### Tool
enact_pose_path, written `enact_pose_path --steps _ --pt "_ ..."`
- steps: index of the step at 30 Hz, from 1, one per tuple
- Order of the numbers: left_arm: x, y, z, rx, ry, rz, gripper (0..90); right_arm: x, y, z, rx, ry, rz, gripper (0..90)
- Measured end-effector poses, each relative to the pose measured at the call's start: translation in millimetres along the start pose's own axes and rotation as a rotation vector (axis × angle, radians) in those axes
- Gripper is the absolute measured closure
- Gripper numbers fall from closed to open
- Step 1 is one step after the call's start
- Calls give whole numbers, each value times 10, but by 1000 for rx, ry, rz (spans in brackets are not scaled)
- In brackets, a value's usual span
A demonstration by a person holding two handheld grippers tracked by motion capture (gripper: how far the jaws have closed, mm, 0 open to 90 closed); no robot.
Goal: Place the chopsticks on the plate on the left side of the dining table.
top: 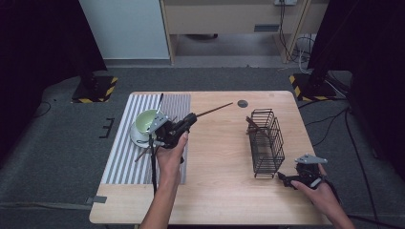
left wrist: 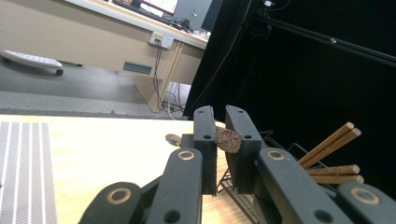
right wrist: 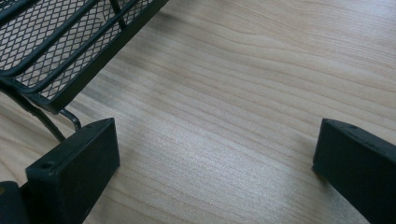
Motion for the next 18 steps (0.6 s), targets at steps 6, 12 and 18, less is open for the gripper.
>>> enact_pose_path --steps 6,12,18 --pt "107 106 156 19 -34 13 829 -1 0 0 0 1 1 5" --pt "269 151 290 21 -76 19 829 1 1 1 0 2 -1 5" --pt "429 141 386 17 -112 19 829 1 1 2 0 2 -1 5"
Point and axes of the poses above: each handheld gripper's, and its own axes: z roughly backward along the jaws, y roughly out of its underside, x roughly to its left, the point moved 10 cm from there along -z, roughly forward along the jaws, and after that the axes turned 11 degrees about -x, right-handed, at the moved point
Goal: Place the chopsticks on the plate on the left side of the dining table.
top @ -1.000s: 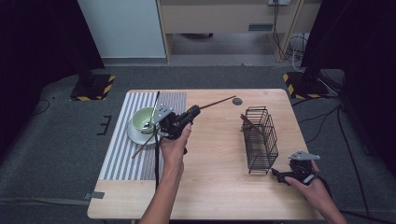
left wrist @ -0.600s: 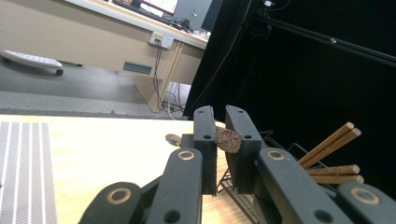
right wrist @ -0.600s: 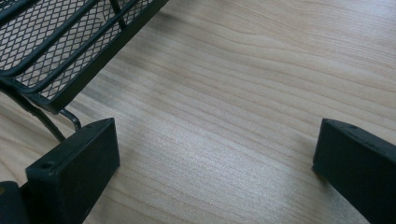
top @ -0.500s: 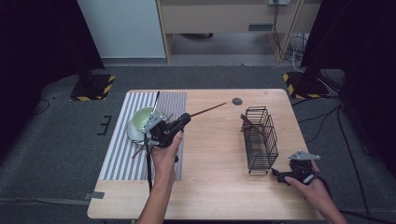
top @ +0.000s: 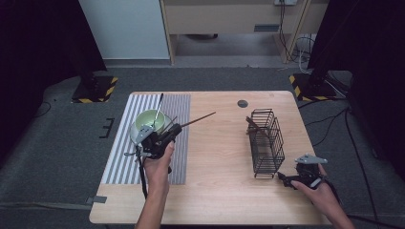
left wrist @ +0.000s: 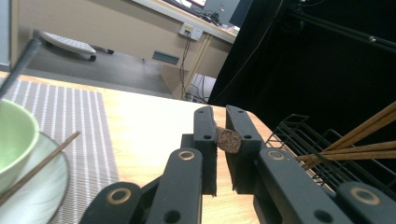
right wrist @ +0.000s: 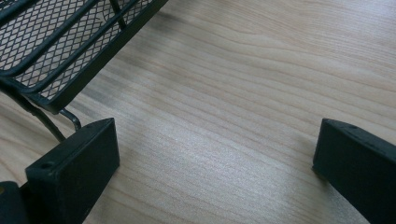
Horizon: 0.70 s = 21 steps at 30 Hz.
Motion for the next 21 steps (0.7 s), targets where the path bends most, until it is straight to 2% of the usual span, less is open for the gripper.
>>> enact_pose_path --steps 5,11,21 --pt "125 7 52 10 -20 2 829 0 0 0 0 0 0 5" --pt "206 13 97 14 -32 3 829 0 1 1 0 1 -1 5" --pt "360 -57 144 -10 -61 15 829 -2 -1 -2 2 -4 3 4"
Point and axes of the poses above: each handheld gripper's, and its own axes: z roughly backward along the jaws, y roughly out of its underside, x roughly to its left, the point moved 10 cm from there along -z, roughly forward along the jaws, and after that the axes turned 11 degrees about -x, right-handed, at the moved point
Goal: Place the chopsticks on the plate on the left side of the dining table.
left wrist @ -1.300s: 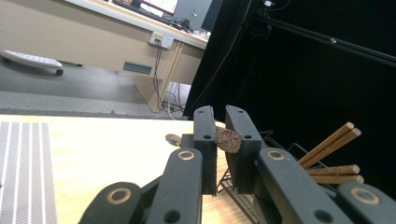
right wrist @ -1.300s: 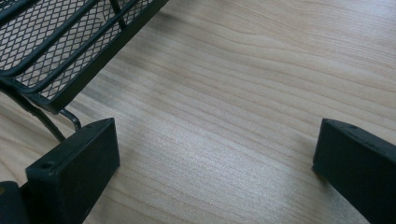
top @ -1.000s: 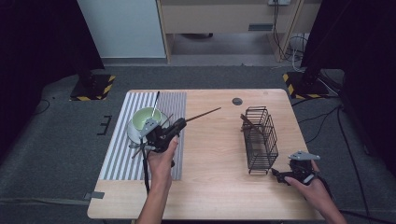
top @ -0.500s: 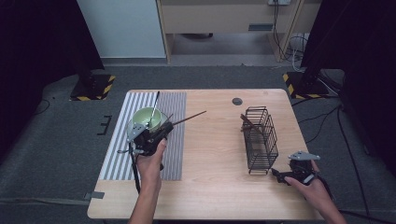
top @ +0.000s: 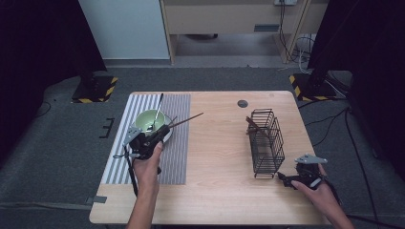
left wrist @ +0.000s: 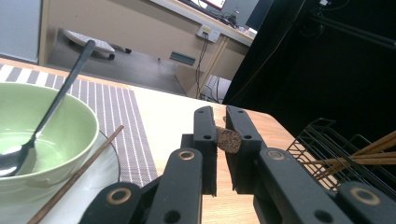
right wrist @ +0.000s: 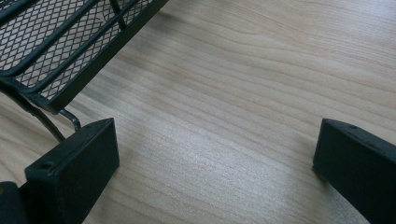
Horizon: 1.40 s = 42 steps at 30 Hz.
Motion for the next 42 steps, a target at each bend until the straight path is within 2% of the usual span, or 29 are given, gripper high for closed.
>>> enact_pose_path --steps 13,22,31,42 --pt "171 37 89 9 -34 -9 829 0 0 0 1 -1 1 4" --pt "311 98 140 13 -66 4 829 0 0 -1 -1 3 -1 4" --pt "399 138 207 20 -88 -10 828 -1 -1 -1 -2 4 -1 4" --pt "508 145 280 20 -113 -7 829 -1 0 -1 -2 5 -2 4"
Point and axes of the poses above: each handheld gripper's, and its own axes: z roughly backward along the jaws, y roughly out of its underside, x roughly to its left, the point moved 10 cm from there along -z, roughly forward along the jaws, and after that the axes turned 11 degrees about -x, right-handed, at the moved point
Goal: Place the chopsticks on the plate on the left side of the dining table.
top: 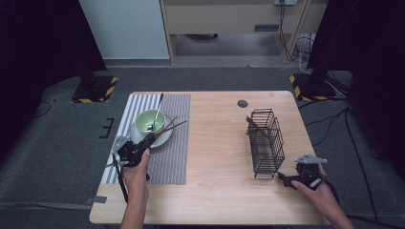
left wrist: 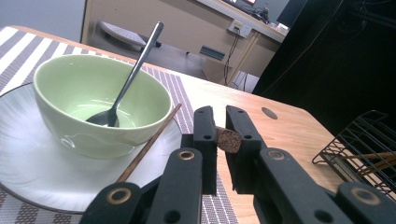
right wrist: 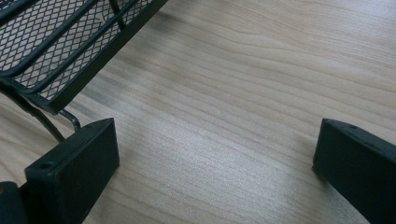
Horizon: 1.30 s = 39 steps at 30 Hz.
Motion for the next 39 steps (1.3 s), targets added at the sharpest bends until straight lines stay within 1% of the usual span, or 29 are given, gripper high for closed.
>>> enact_pose_path --steps 9,11,16,24,29,36,39 --pt "102 42 29 3 -20 4 829 0 0 0 0 0 0 4" --pt "119 40 41 -1 -23 8 828 1 0 0 0 0 0 4" --pt "152 33 61 1 -33 4 829 1 0 0 0 2 -1 4" --pt "173 73 79 8 -44 1 828 0 1 1 1 2 -1 4" --pt "202 110 105 9 -46 12 828 1 1 1 0 3 -2 4" --pt "238 88 130 -7 -56 27 826 1 1 1 0 3 -2 4" --pt "247 122 142 3 -57 26 825 0 1 1 1 2 0 4"
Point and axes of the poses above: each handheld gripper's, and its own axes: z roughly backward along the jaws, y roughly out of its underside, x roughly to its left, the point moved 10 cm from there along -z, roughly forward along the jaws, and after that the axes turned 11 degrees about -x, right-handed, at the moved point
